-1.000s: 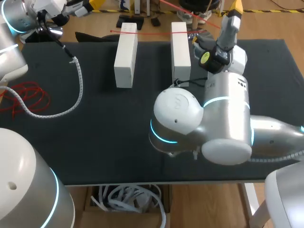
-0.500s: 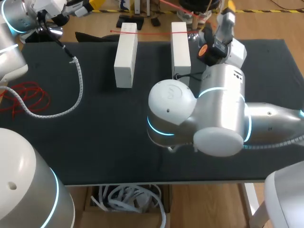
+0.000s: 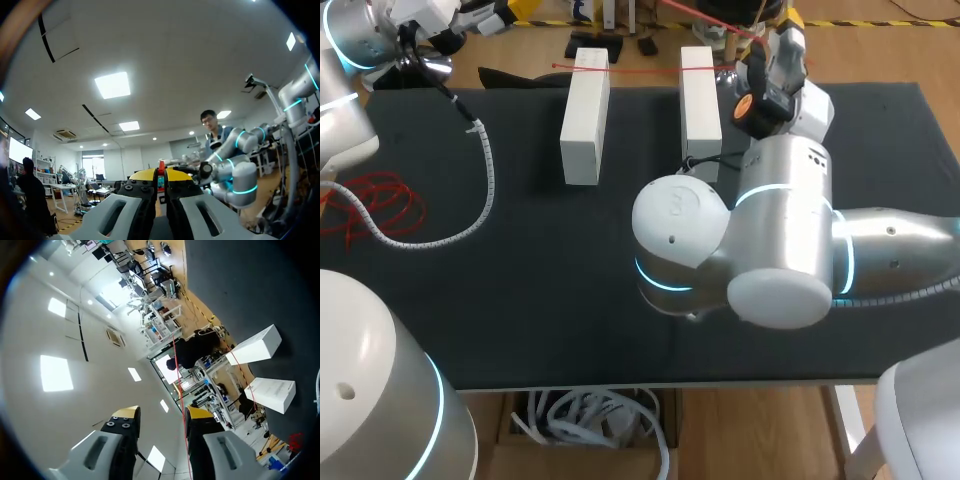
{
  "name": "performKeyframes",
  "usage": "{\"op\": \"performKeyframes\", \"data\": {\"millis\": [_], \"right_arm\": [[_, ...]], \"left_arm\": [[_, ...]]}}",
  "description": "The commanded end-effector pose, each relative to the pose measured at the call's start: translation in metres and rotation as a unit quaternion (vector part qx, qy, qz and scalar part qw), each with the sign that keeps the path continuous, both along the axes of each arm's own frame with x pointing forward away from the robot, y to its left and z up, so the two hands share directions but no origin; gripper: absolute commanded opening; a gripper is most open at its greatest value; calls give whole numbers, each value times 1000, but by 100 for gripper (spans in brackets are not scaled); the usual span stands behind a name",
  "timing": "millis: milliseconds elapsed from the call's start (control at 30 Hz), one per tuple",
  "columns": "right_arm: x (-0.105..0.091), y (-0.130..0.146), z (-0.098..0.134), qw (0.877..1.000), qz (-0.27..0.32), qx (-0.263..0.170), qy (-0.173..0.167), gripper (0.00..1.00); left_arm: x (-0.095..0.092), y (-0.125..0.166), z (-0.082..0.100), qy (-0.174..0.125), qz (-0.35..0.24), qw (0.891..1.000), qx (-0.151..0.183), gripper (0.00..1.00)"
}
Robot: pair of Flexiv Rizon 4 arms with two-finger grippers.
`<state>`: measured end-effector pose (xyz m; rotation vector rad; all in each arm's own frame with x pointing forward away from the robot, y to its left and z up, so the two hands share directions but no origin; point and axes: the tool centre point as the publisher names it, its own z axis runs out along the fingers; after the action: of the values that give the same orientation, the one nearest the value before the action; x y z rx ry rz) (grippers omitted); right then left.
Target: Grab the tape and strap the tape.
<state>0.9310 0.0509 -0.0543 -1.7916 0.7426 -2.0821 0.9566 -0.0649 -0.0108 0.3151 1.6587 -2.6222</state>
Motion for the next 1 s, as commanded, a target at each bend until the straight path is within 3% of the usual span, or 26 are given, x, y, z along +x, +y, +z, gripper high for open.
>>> {"op": "performKeyframes", "data": {"millis": [33,1000], "right_arm": [[0,2,3,1000,1,0,2,36],[-5,7,-3,1000,14,-11,12,25]], "left_arm": [[1,1,-1,0,-2,1000,0,0],[1,1,-1,0,-2,1000,0,0]]}}
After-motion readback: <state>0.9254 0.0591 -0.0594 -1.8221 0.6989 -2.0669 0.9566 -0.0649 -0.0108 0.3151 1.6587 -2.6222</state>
